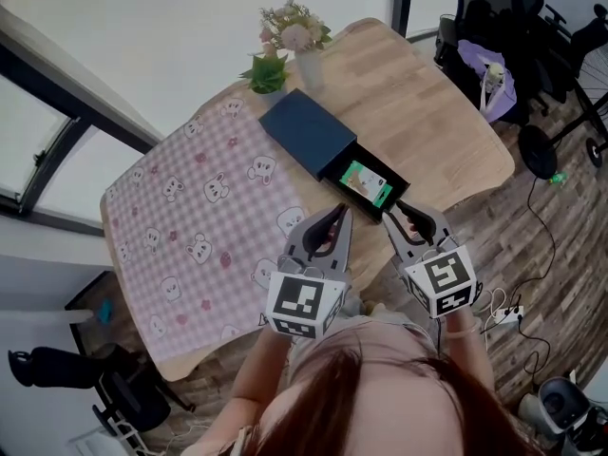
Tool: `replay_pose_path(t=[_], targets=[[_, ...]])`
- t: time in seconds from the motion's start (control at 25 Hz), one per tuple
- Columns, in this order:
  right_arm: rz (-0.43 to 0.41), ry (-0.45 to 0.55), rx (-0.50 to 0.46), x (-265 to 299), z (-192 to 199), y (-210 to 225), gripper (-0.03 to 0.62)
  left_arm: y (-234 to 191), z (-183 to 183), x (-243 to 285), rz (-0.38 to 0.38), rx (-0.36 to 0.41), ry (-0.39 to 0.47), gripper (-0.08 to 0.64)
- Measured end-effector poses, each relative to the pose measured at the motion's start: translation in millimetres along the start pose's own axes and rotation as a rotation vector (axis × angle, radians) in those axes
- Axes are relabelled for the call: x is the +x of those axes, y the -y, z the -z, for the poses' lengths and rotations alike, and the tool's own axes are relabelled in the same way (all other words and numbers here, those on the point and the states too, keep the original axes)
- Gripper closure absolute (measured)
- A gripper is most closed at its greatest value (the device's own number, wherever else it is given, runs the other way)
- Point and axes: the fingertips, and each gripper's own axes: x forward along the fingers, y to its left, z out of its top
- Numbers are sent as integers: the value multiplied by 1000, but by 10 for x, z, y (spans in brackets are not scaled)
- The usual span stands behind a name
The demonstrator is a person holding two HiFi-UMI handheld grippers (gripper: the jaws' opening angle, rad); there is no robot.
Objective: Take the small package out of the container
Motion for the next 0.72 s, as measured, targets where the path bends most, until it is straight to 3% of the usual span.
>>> replay_pose_path(t=[0.72], targets=[[-50,-151,-12,667,329,193,445,-423,6,364,1,-59,15,543]])
